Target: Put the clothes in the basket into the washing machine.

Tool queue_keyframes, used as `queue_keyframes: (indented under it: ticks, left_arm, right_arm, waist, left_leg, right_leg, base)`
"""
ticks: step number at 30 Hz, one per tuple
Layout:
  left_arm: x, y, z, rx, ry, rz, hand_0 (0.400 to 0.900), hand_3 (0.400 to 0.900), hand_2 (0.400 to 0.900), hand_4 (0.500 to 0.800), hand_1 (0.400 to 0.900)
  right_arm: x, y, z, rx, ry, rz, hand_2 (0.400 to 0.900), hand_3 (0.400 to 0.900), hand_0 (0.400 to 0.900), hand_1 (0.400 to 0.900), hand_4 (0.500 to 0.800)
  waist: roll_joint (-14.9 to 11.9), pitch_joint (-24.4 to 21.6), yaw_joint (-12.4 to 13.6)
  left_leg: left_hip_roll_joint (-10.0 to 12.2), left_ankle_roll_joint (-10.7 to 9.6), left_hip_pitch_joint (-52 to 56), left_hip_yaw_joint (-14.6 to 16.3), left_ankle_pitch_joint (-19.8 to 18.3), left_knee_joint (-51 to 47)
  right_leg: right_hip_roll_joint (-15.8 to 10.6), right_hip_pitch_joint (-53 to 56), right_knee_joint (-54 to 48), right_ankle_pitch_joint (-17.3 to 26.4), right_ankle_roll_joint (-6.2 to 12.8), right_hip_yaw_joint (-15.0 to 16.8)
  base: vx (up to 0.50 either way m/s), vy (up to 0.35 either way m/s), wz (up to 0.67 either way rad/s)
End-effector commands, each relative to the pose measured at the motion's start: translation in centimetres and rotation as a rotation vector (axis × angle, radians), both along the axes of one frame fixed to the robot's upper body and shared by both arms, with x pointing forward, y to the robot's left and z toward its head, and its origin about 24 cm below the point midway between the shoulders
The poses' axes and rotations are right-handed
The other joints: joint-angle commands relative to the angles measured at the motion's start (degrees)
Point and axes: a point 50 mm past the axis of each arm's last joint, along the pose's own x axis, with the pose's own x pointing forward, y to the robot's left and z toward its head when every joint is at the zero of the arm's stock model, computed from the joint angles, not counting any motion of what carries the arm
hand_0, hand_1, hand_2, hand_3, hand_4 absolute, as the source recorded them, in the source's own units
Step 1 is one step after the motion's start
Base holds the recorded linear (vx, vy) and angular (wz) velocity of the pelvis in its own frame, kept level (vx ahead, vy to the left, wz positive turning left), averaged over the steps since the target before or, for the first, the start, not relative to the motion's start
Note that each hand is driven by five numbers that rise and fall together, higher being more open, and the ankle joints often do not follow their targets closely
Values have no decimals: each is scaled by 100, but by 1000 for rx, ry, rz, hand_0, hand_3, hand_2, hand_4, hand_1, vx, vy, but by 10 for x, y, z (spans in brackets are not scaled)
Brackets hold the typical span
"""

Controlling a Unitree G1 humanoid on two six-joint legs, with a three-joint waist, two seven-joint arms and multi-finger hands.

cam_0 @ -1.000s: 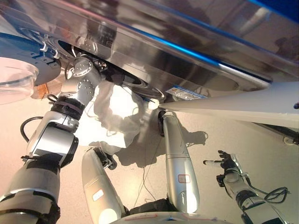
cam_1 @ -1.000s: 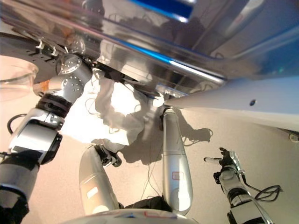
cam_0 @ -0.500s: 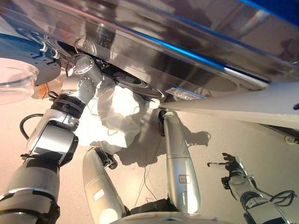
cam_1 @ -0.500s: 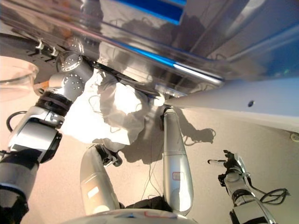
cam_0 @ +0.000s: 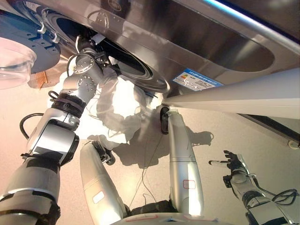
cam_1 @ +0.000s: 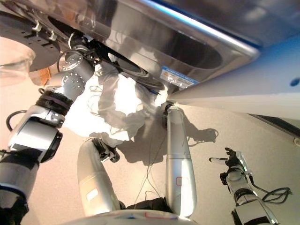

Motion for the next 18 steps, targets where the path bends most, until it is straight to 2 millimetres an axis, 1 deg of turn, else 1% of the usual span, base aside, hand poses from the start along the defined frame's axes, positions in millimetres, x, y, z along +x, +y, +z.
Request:
queue_keyframes:
  ticks: [1,7,10,12,13,14,16,17,18]
  left_arm:
    - [0,8,16,37,-48,12,900,900,900,800,900]
    - [2,14,-17,19,73,0,900,900,900,800,900]
    - [1,18,-44,-16,136,-5,900,900,900,800,900]
    - [0,21,-56,-26,169,-11,900,900,900,800,900]
    - [-2,22,-68,-28,191,-15,900,900,900,800,900]
    - [-3,22,-73,-29,203,-15,900,900,900,800,900]
    - [-7,25,-94,-36,247,-26,900,900,900,800,900]
    - [-9,26,-101,-34,265,-32,900,900,900,800,900]
    - [-12,26,-114,-34,301,-46,900,900,900,800,900]
  right_arm:
    - [-39,-24,-8,-68,88,-99,900,900,900,900,800]
    - [-23,-16,-3,-65,35,-70,900,900,900,900,800]
    - [-16,-12,-1,-72,15,-60,900,900,900,900,800]
    - [-15,-10,-1,-73,11,-57,900,900,900,900,800]
    - [-13,-8,-1,-73,4,-52,900,900,900,900,800]
    - [-11,-7,-1,-73,1,-50,900,900,900,900,800]
    - [-9,-5,0,-74,-9,-43,900,900,900,900,800]
    - [-8,-4,0,-74,-12,-39,900,900,900,900,800]
    - [-7,-2,0,-73,-15,-31,900,900,900,900,800]
  waist:
    - [-70,-739,-57]
    - [-104,-818,48]
    - [-135,-902,134]
    - [-164,-940,179]
    - [-191,-970,227]
    - [-203,-981,247]
    - [-230,-1028,312]
    - [-239,-1043,332]
    - [-256,-1080,372]
  left_leg:
    - [-52,914,-590,40,-104,366]
    - [-64,962,-683,10,-179,383]
    - [-62,985,-646,6,-178,314]
    - [-59,989,-625,0,-188,291]
    - [-57,991,-610,-7,-194,276]
    - [-52,996,-587,-7,-206,259]
    - [-54,1000,-510,-9,-205,189]
    - [-50,995,-479,-12,-193,160]
    - [-51,986,-419,-16,-187,113]
  right_leg:
    - [-237,180,-503,172,273,138]
    - [-227,174,-497,117,262,109]
    - [-233,256,-552,76,242,89]
    - [-247,300,-572,59,236,70]
    - [-256,338,-578,37,224,48]
    - [-266,370,-586,20,216,35]
    - [-270,485,-644,-3,204,14]
    - [-273,524,-663,-7,201,5]
    - [-292,600,-708,-9,198,-15]
  base:
    - [-85,22,6]
    - [-83,26,7]
    - [-75,61,6]
    - [-67,28,8]
    - [-64,21,7]
    - [-76,37,9]
    - [-51,42,9]
    - [-27,39,11]
    - [-15,28,10]
